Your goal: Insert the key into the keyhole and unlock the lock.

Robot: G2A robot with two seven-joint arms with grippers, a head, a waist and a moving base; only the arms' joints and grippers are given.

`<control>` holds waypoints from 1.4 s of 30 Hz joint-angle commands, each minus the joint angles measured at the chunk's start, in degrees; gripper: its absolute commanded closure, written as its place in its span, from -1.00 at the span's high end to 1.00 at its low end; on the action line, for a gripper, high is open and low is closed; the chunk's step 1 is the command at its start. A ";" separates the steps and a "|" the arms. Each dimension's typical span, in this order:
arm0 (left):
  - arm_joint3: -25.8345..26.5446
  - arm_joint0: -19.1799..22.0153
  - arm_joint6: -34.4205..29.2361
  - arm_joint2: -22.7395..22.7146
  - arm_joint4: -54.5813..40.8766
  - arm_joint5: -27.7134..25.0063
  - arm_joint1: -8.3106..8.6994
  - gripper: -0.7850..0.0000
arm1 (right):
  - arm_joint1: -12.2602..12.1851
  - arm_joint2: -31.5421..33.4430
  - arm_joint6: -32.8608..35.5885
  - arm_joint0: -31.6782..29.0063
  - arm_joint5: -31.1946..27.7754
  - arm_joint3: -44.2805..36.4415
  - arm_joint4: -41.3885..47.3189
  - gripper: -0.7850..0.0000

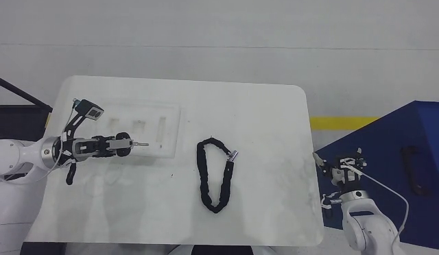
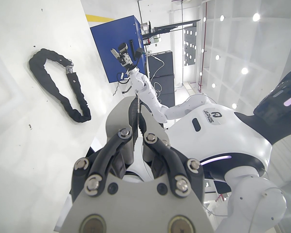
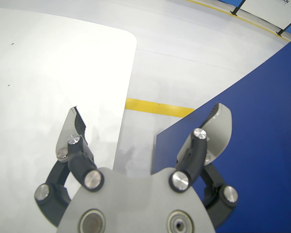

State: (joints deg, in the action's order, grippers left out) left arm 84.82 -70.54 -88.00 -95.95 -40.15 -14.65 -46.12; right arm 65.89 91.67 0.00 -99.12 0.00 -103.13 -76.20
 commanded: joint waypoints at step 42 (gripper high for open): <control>0.00 0.00 0.00 0.00 0.00 0.00 0.00 -1.00 | 0.99 -15.90 40.38 -2.26 0.30 -27.47 5.96 1.00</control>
State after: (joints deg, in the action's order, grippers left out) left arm 84.82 -70.54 -88.00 -95.95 -40.15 -14.65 -46.12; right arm 66.84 75.55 38.97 -101.66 -0.95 -131.10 -70.22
